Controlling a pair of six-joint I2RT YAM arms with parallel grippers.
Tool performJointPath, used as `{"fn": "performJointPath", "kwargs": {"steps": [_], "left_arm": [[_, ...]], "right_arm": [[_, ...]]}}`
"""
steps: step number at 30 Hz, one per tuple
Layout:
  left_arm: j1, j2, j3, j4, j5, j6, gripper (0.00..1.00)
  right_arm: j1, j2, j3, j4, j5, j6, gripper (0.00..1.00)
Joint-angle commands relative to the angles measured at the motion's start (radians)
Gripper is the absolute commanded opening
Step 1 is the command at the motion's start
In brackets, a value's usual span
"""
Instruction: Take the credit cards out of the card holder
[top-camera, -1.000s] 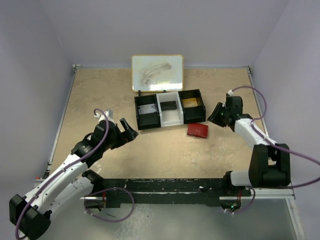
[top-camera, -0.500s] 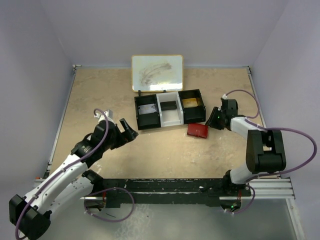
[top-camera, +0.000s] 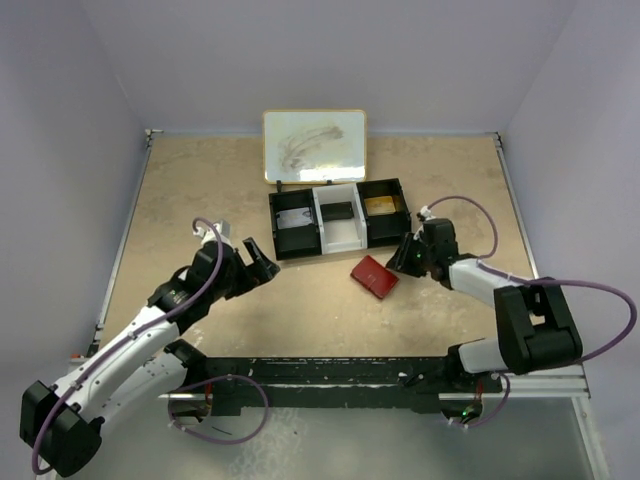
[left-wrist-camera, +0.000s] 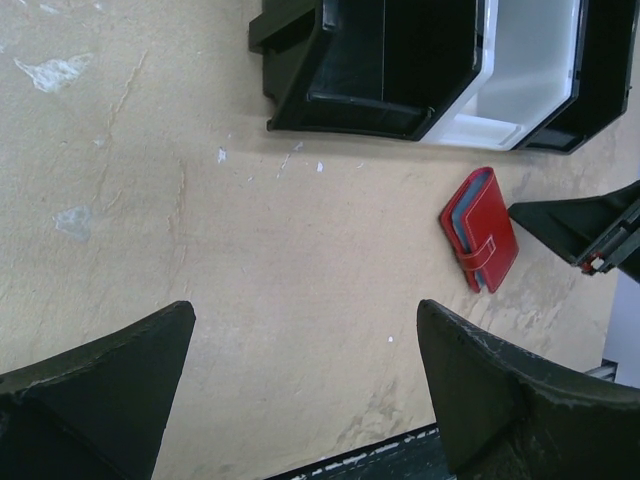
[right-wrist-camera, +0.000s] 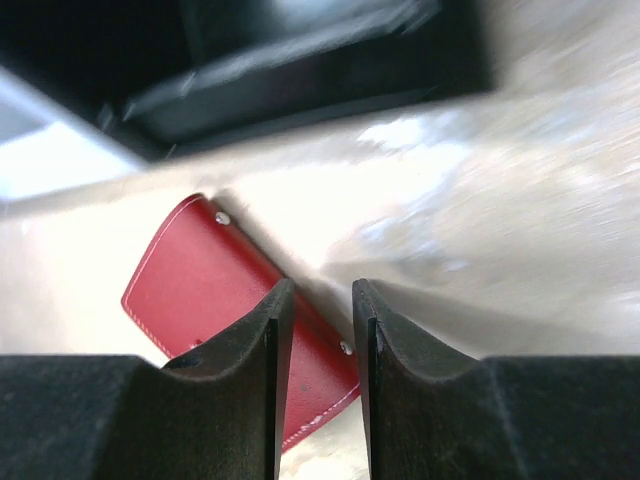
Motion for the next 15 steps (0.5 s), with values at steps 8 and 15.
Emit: {"fn": "performJointPath", "kwargs": {"steps": [8, 15], "left_arm": [[-0.098, 0.085, -0.047, 0.220, 0.020, -0.070, 0.88], [-0.316, 0.302, -0.017, 0.379, -0.099, -0.115, 0.84]], "right_arm": [[0.328, -0.199, -0.094, -0.159, 0.016, 0.151, 0.37], [0.328, -0.296, -0.109, -0.059, -0.110, 0.156, 0.45]]}}
